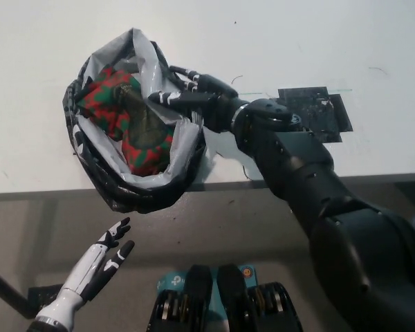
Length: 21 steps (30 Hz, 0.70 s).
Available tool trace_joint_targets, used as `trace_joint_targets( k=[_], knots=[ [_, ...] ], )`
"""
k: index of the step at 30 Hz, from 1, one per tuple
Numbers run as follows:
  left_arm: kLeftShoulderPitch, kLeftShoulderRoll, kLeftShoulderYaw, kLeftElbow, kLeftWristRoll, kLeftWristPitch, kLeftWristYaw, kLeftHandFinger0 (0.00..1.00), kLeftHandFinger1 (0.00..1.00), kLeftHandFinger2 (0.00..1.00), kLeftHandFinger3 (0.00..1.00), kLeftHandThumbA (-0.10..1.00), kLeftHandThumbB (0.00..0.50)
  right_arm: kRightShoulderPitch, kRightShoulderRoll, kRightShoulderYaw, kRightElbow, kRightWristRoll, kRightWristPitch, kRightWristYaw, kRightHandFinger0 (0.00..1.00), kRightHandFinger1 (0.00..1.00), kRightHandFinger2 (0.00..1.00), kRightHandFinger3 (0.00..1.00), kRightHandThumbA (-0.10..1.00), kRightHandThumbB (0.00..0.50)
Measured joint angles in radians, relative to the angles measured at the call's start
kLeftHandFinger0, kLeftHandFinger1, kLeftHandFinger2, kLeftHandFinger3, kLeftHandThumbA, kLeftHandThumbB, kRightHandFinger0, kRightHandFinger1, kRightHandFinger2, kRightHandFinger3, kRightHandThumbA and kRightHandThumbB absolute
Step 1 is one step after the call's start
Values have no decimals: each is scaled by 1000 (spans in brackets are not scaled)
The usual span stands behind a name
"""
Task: The robot uses its right hand to pick up a bag of coffee beans and puts it in the black plastic bag, then the robot grabs the top of the bag and lifts it.
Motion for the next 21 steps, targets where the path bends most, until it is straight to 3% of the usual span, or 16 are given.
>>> trace_joint_targets(
  k=[6,7,8,9,10,11,12,13,14,16,19,21],
  knots=[
    [-4,0,0,0,0,0,0,1000,1000,1000,1000,1000,225,1,7,15,19,-10,-4,-2,1000,1000,1000,1000,1000,498],
    [-4,0,0,0,0,-1,0,1000,1000,1000,1000,1000,231,1,10,19,23,-13,-4,-2,1000,1000,1000,1000,916,425],
    [-4,0,0,0,0,-1,0,1000,1000,1000,1000,1000,232,1,14,30,27,-17,-4,-3,945,1000,1000,1000,846,390],
    [-4,0,0,0,0,-1,0,1000,1000,1000,1000,1000,232,1,17,47,28,-26,-4,-13,558,811,1000,1000,542,224],
    [-4,0,0,0,0,-1,0,1000,1000,1000,1000,1000,227,1,18,55,28,-31,-4,-16,46,111,404,925,146,255],
    [-4,0,0,0,0,-1,0,1000,1000,1000,1000,1000,227,0,22,78,29,-45,-5,-41,46,111,404,925,146,255],
    [-4,0,0,0,0,-1,0,1000,1000,1000,1000,1000,225,0,23,91,29,-52,-6,-52,2,71,343,485,-90,236],
    [-4,0,-1,0,0,-1,0,1000,1000,1000,1000,1000,225,0,25,113,29,-68,-10,-78,1,178,472,440,-98,202],
    [-4,0,-1,0,0,-1,0,1000,1000,1000,1000,1000,231,0,27,141,29,-87,-16,-108,0,227,582,427,-100,160],
    [-4,0,-1,0,0,-1,0,1000,1000,1000,1000,1000,233,0,27,169,28,-106,-31,-145,9,300,711,421,-100,144],
    [-5,0,-1,0,0,-1,0,1000,1000,1000,1000,1000,230,0,27,189,28,-131,-56,-209,0,279,736,566,-100,132],
    [-6,0,-2,0,0,-1,0,1000,1000,1000,1000,1000,224,0,27,189,28,-137,-66,-235,0,290,735,626,-100,157]
  ],
)
